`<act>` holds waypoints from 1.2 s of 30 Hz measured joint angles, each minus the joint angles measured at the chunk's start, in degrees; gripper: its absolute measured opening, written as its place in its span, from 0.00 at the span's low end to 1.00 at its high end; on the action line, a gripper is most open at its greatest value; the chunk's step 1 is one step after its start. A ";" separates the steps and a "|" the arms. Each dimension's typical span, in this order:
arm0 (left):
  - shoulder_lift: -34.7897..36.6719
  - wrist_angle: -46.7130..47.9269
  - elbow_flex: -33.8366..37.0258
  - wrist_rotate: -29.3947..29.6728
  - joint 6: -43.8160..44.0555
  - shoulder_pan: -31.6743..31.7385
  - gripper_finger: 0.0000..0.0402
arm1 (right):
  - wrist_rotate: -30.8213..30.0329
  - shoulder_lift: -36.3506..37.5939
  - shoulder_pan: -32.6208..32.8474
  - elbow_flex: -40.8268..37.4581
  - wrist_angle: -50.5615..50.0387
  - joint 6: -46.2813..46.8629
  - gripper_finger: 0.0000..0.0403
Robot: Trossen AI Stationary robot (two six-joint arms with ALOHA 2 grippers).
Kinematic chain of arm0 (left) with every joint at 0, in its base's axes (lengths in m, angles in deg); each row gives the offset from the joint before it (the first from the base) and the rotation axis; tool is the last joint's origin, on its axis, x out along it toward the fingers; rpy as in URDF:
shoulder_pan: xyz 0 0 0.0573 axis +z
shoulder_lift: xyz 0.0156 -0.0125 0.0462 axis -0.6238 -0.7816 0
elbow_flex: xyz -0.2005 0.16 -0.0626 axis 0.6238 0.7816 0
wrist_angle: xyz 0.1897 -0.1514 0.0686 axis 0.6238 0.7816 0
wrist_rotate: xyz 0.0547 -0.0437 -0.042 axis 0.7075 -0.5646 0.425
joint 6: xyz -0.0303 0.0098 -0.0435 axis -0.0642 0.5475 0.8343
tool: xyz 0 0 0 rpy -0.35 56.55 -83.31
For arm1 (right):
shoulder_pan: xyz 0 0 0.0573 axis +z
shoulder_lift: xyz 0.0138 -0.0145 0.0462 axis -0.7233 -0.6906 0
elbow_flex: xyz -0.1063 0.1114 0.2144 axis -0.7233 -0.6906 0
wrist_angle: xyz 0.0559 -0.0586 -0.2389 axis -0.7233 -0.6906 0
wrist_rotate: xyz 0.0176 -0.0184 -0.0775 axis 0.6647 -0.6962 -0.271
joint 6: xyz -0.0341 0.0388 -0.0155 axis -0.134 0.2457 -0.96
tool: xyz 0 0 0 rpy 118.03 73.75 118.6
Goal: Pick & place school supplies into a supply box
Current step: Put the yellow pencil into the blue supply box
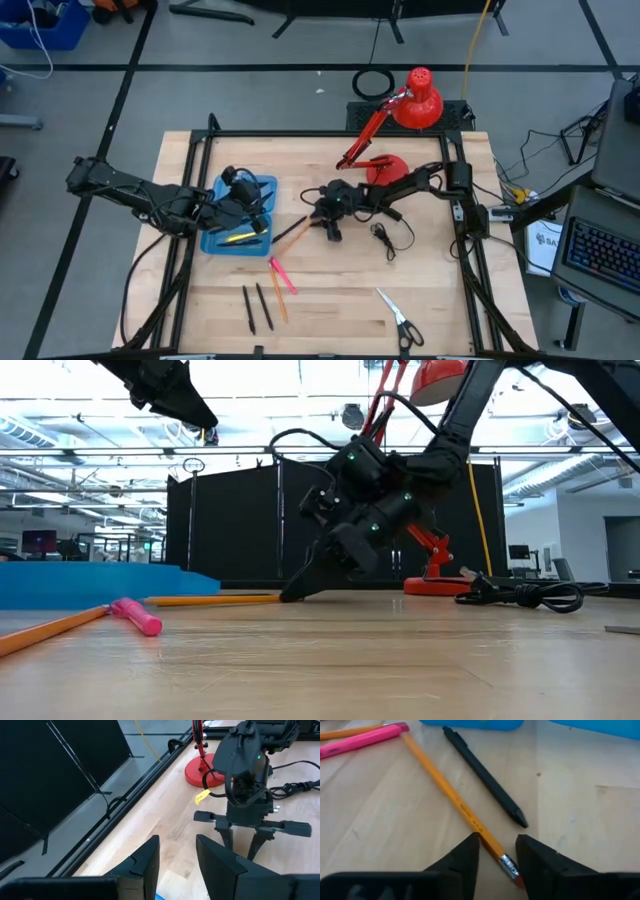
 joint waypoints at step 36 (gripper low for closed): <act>-0.01 0.16 -0.01 0.00 -0.33 0.00 0.33 | 2.30 7.63 7.02 -0.42 -7.00 2.69 0.01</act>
